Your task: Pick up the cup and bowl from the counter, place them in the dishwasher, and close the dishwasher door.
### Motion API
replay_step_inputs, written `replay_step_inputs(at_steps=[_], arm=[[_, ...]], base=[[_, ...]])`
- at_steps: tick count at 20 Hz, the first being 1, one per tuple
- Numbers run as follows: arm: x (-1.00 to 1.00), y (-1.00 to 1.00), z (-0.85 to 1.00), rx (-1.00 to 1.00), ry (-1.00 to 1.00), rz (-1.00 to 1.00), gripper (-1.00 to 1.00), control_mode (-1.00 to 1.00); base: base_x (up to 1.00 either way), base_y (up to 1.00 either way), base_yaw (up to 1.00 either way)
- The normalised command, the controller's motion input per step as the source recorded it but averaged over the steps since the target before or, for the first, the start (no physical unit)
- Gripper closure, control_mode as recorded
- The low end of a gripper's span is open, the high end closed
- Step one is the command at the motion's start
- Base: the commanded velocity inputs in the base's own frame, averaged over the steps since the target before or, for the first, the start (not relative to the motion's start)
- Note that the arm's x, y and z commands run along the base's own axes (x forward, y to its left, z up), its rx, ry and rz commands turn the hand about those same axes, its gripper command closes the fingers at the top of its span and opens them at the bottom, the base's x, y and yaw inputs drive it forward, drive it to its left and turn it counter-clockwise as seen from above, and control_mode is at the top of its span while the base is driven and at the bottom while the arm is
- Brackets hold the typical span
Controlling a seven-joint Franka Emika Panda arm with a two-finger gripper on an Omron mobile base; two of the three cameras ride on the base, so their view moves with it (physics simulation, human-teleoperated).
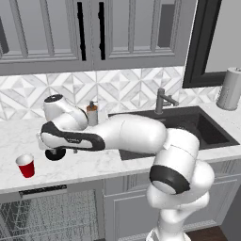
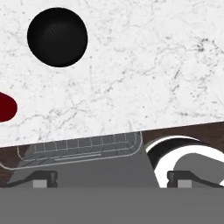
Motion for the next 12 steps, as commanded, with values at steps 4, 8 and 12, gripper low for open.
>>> replay_step_inputs(at_steps=[4, 8, 12], arm=[[0.07, 0.80, 0.00, 0.00, 0.05, -0.03, -1.00, -1.00], [0.23, 0.73, -0.07, 0.00, 0.09, 0.00, -1.00, -1.00], [0.19, 0.41, -0.35, 0.06, 0.02, 0.00, -1.00, -1.00]], base=[[0.00, 0.00, 0.00], [0.00, 0.00, 0.00], [0.00, 0.00, 0.00]])
